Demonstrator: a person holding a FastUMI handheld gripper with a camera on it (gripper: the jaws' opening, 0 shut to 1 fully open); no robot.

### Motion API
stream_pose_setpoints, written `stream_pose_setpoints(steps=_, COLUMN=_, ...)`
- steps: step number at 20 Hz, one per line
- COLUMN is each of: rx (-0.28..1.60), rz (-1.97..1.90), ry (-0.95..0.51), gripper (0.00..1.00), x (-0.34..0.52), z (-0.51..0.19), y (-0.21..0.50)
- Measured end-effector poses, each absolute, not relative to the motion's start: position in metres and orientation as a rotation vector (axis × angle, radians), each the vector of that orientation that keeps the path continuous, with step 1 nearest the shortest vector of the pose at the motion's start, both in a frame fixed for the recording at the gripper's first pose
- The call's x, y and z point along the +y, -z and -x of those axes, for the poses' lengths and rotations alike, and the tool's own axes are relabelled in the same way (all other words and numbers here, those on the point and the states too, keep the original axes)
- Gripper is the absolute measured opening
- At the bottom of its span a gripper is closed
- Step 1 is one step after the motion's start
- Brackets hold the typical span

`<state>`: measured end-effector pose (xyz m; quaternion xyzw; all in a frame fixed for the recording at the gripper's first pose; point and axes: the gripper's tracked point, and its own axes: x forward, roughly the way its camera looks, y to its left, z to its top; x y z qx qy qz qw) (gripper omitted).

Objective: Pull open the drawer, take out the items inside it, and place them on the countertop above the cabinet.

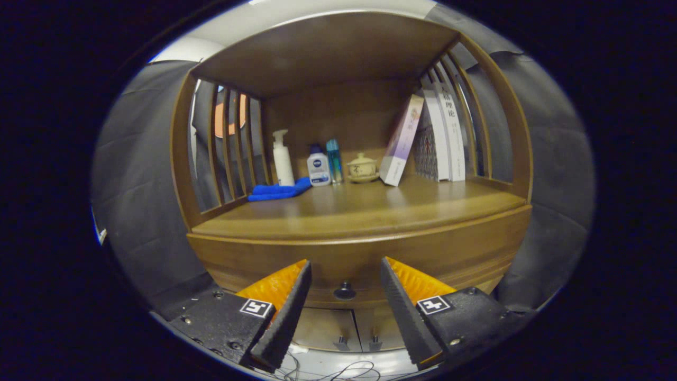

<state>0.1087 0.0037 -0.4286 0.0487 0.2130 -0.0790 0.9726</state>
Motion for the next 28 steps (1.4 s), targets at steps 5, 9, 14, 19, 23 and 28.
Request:
stream_pose_setpoints(steps=5, rx=0.458, rz=-0.075, ry=0.207, gripper=0.71, x=-0.006, z=-0.117, y=0.458)
stream_pose_setpoints(steps=9, rx=0.468, rz=-0.074, ry=0.235, gripper=0.59, x=-0.004, z=-0.118, y=0.467)
stream_pose_setpoints(steps=14, rx=0.452, rz=-0.095, ry=0.27, gripper=0.39, x=0.001, z=-0.119, y=0.467)
stream_pose_setpoints(steps=19, rx=0.443, rz=-0.119, ry=0.272, gripper=0.26, x=0.002, z=-0.12, y=0.468)
stream_pose_setpoints(steps=23, rx=0.472, rz=-0.11, ry=0.25, gripper=0.22, x=0.001, z=-0.117, y=0.468)
stream_pose_setpoints(steps=28, rx=0.496, rz=-0.098, ry=0.239, gripper=0.21, x=0.001, z=-0.109, y=0.461)
